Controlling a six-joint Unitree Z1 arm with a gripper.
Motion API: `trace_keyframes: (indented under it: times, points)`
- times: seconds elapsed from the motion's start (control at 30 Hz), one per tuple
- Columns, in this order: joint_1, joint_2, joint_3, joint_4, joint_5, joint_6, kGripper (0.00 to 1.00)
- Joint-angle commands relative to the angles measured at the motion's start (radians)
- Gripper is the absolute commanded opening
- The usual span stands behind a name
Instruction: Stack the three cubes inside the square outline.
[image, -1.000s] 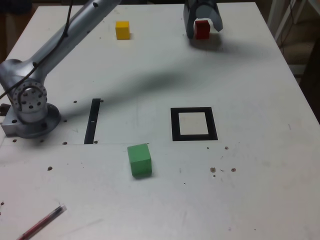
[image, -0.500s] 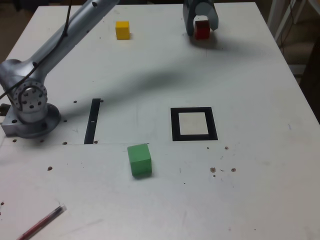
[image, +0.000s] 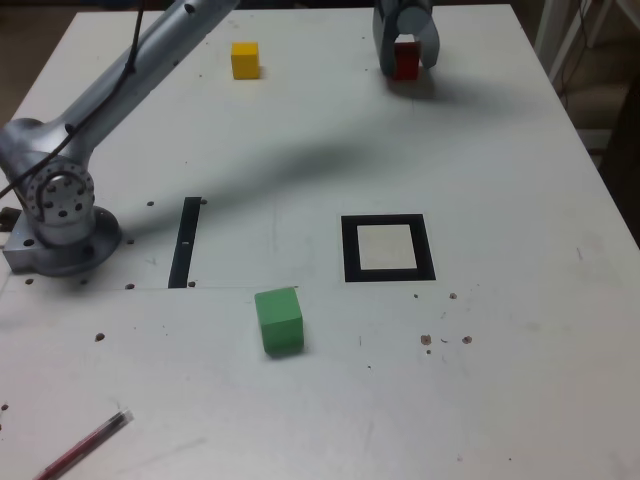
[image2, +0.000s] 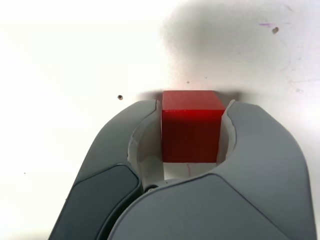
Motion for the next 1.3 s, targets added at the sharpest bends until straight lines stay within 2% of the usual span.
trace_keyframes:
  times: [0.0, 0.13, 0.27, 0.5, 0.63, 0.87, 1.27]
  points:
    - [-0.005, -0.008, -0.022, 0.014, -0.006, 0.005, 0.27]
    - [-0.017, -0.027, -0.03, 0.033, -0.007, 0.013, 0.27]
    - [-0.047, -0.094, 0.02, 0.042, 0.011, 0.019, 0.27]
    - [-0.176, -0.335, 0.297, 0.041, 0.047, -0.054, 0.27]
    - [-0.279, -0.423, 0.431, 0.039, 0.054, -0.137, 0.27]
    - [-0.416, -0.483, 0.565, 0.036, 0.062, -0.254, 0.27]
    - [-0.537, -0.515, 0.797, -0.033, 0.052, -0.412, 0.27]
